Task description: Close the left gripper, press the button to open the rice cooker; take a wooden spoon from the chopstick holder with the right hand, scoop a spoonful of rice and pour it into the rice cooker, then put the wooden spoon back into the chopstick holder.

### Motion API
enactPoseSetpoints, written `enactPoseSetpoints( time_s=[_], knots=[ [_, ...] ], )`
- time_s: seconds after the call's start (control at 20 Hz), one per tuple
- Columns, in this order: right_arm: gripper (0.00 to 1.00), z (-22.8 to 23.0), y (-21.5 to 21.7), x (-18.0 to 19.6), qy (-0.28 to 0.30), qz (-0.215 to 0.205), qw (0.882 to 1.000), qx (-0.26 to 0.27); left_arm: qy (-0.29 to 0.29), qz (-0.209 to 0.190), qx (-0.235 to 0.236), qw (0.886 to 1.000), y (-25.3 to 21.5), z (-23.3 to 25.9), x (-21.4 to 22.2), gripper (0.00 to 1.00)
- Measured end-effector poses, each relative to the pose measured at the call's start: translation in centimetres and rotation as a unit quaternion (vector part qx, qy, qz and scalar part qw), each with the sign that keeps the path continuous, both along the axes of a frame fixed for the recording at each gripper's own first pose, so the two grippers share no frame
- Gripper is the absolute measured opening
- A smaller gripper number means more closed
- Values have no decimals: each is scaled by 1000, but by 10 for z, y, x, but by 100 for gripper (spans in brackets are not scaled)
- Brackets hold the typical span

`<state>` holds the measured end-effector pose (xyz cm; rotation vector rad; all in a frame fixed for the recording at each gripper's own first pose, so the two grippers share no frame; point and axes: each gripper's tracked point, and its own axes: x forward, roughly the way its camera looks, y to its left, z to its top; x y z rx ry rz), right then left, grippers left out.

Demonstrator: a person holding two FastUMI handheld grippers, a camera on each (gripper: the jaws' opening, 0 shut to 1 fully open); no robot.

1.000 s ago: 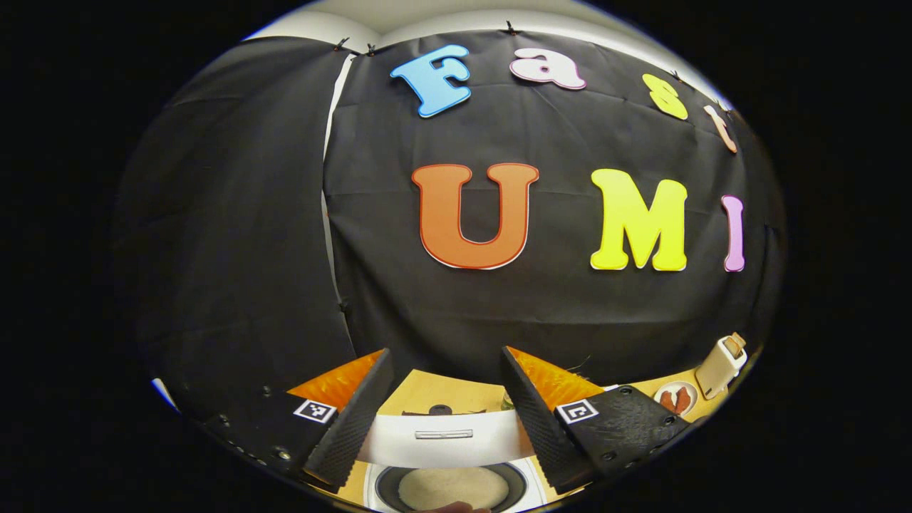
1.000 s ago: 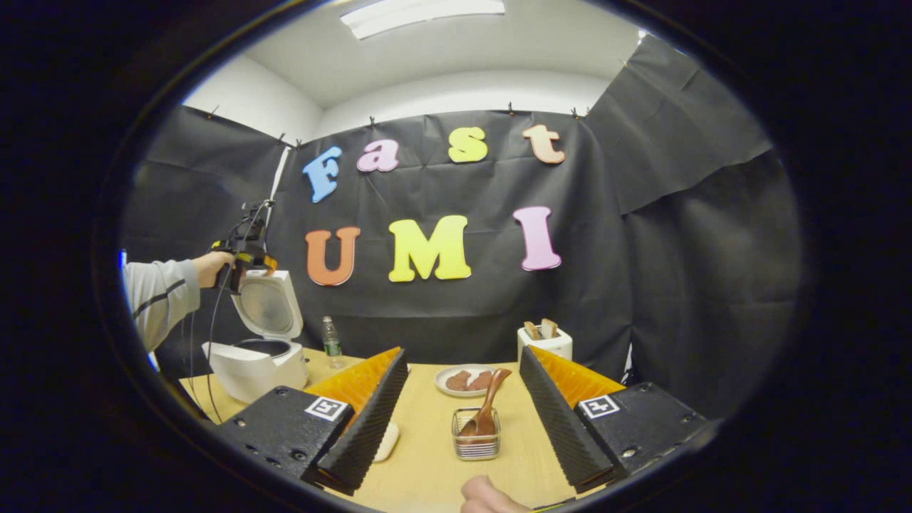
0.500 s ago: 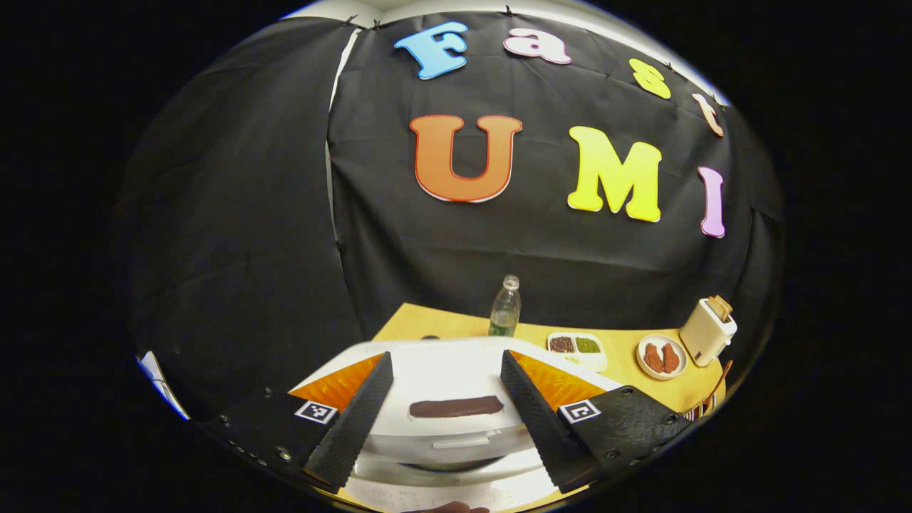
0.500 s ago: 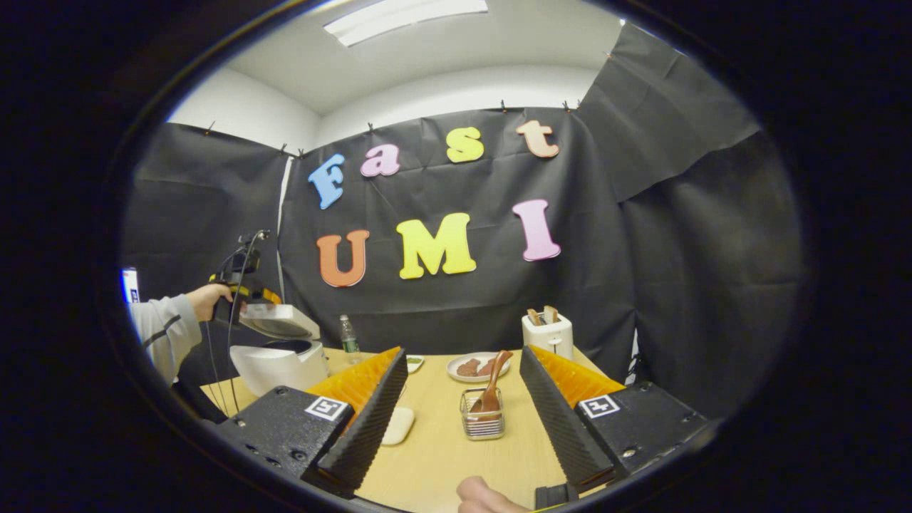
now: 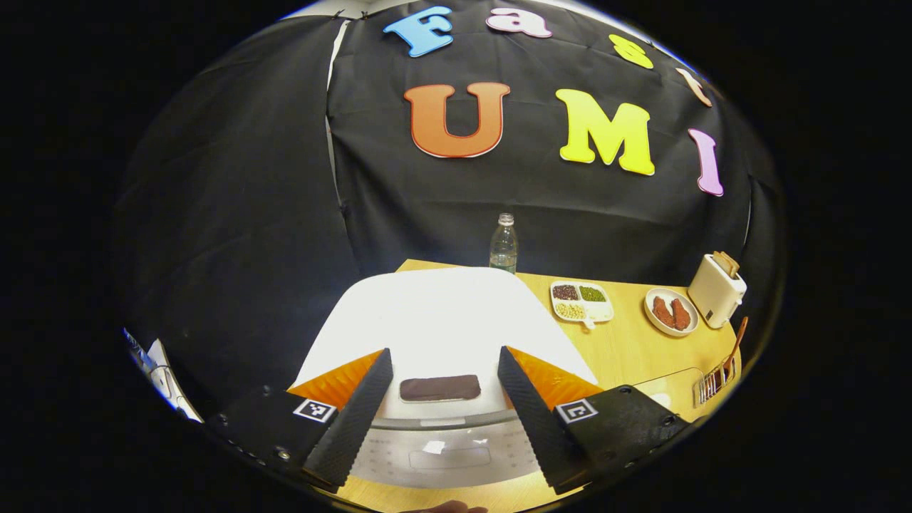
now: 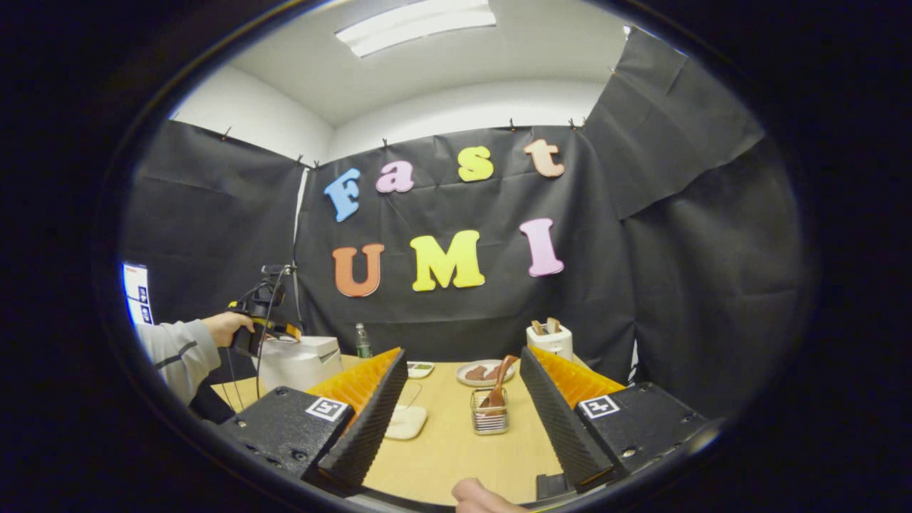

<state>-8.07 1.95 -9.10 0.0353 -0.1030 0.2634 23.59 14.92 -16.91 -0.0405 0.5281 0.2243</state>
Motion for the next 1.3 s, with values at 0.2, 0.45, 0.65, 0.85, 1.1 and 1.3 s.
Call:
enactPoseSetpoints(
  time_s=[0.2, 0.45, 0.65, 0.85, 1.1, 1.3],
  knots=[
    [100, -4, 4, 0, 4, 4, 1000, 1, 23, 1, -13, 1000, -1, -10, -10, 96],
    [100, -14, 10, 8, 32, 9, 999, 9, 24, 9, -21, 999, 4, -23, -9, 100],
    [100, -16, 11, 10, 39, 4, 999, 6, -4, 11, -12, 1000, 8, -21, -4, 100],
    [100, -6, 5, 7, 28, -13, 1000, -2, -19, -3, -3, 1000, 4, -16, -7, 98],
    [100, 0, 3, 9, 27, -21, 999, 1, -48, -1, -10, 999, 5, 13, -26, 96],
    [100, 10, -4, 8, 19, -32, 999, 16, -96, -15, 5, 995, -2, 57, -49, 96]
  ],
)
